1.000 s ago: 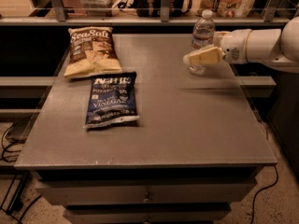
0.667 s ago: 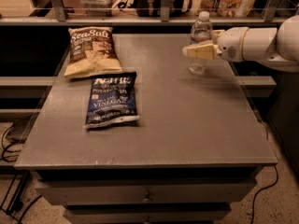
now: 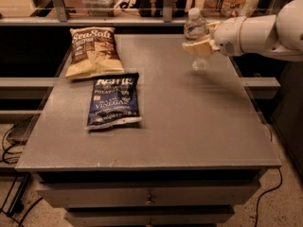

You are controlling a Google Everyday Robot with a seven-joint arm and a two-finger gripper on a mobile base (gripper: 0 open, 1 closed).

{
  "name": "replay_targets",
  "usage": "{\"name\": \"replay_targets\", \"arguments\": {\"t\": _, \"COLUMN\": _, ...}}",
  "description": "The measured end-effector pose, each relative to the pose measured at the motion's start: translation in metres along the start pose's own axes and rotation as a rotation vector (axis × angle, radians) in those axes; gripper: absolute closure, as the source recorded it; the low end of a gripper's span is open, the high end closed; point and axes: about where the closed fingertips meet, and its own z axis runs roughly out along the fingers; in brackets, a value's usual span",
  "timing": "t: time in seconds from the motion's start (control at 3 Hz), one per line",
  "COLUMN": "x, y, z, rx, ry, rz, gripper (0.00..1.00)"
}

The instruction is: Knock water bottle over

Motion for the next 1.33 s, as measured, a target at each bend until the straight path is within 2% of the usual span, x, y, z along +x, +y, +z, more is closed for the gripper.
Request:
{"name": "replay_targets", "arguments": {"t": 0.33, "x": -0.008, "y": 0.025, "z": 0.001, "rx": -0.038, "ry": 0.159, "rz": -0.172, "gripper": 1.00}}
{"name": "replay_targets", "arguments": {"t": 0.67, "x": -0.004, "y": 0.050, "z": 0.005, "rx": -0.111, "ry": 0.340, "rz": -0.339, "gripper": 1.00}}
{"name": "replay_targets", "arguments": {"t": 1.0, "x": 0.013, "y": 0.063, "z": 0.006, "rx": -0.203, "ry": 0.494, "rz": -0.439, "gripper": 1.00}}
{"name": "replay_targets", "arguments": {"t": 1.33, "x": 0.036, "y": 0.074, "z": 0.004, "rx": -0.294, "ry": 0.635, "rz": -0.505, "gripper": 0.83}}
